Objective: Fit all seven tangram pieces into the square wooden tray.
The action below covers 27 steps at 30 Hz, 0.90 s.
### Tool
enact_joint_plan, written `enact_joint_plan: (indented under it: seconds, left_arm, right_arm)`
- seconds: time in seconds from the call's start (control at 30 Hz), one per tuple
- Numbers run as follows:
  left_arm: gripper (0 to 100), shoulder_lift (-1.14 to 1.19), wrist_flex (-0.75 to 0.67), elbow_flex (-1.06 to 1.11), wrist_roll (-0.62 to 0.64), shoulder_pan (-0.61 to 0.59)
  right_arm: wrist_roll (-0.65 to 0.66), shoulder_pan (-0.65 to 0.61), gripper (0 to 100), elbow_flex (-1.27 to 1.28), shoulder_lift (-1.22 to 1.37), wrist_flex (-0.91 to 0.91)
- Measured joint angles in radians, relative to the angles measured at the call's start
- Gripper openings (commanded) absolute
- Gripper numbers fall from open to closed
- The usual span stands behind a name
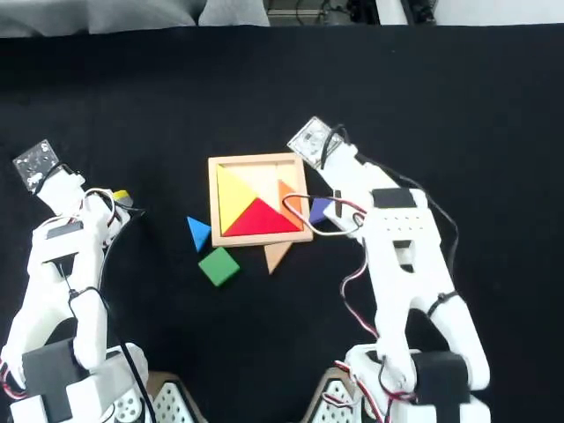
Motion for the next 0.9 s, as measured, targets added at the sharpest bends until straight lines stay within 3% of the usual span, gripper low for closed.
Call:
enact_joint_plan:
  seconds: [0.23,0.53,0.9]
  left_arm:
    - [26,0.000,0.000,-0.003,0.000,0.000]
    - [26,0.000,0.000,-0.003,0.000,0.000]
    - [26,0.000,-0.006,-0.003,0.000,0.000]
  right_arm:
    - [-0.051,0.009,6.4,-0.213,0.308,0.003]
    - [-0.117,0.092,4.4,-0.605,0.710,0.143]
    - [0.147,0.092,1.5,-0.595,0.669,0.450]
